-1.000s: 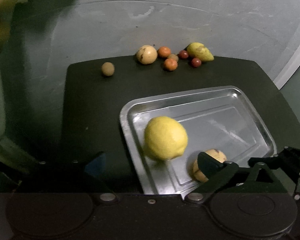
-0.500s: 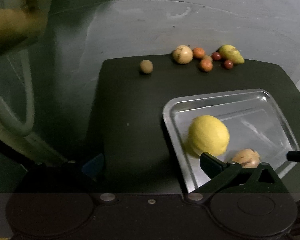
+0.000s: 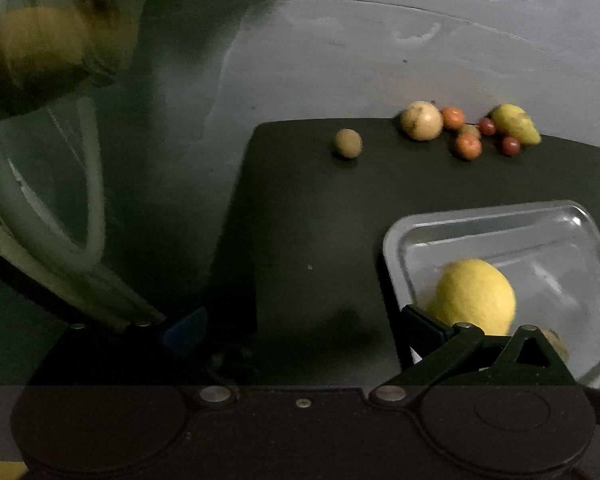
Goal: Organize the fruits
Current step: 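Move both open tools back toward the remaining fruits, then grasp the small brown fruit with the left tool while the right tool grasps an orange tangerine, then carry the small brown fruit with the left tool while the right tool carries the tangerine over the tray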
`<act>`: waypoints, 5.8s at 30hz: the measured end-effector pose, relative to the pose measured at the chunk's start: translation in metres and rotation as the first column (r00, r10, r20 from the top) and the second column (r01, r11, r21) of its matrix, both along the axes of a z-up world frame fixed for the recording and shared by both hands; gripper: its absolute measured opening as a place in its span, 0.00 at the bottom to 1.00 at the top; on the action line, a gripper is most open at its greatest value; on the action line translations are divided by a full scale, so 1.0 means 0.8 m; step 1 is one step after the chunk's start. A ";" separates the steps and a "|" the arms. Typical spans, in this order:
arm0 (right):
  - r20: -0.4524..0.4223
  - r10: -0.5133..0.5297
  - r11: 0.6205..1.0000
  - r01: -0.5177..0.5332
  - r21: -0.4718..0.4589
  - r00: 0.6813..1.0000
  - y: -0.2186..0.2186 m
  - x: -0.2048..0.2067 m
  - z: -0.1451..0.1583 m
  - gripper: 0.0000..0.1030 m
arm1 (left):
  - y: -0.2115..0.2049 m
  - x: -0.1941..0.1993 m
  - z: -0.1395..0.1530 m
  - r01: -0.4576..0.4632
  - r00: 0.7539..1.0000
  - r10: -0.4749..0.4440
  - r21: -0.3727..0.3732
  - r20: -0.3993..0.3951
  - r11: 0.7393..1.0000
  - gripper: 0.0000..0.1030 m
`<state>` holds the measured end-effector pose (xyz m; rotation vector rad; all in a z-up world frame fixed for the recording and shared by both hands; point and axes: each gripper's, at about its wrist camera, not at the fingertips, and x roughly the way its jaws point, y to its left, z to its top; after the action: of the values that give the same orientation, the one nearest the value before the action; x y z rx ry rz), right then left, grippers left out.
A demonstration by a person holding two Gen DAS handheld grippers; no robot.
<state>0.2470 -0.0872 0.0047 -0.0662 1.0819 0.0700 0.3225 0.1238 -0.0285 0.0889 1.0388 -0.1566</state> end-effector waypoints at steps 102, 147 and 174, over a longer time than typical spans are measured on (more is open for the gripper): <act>0.271 -0.202 0.974 0.164 0.154 0.941 -0.045 0.229 -0.061 0.31 | -0.101 0.154 -0.034 0.134 0.985 -0.128 -0.039 0.119 0.990 0.27; 0.239 -0.290 0.953 0.257 0.161 0.927 -0.047 0.015 -0.054 0.31 | -0.185 -0.005 0.008 0.348 0.933 -0.340 -0.047 0.116 0.936 0.27; 0.176 -0.285 0.953 0.260 0.153 0.942 -0.042 -0.013 -0.066 0.31 | -0.202 -0.018 -0.002 0.399 0.915 -0.398 -0.005 0.065 0.917 0.27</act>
<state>0.2368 -0.1210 -0.0485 0.1902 0.8778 -0.1156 0.3077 -0.0377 -0.0300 0.2890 0.9463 -0.5320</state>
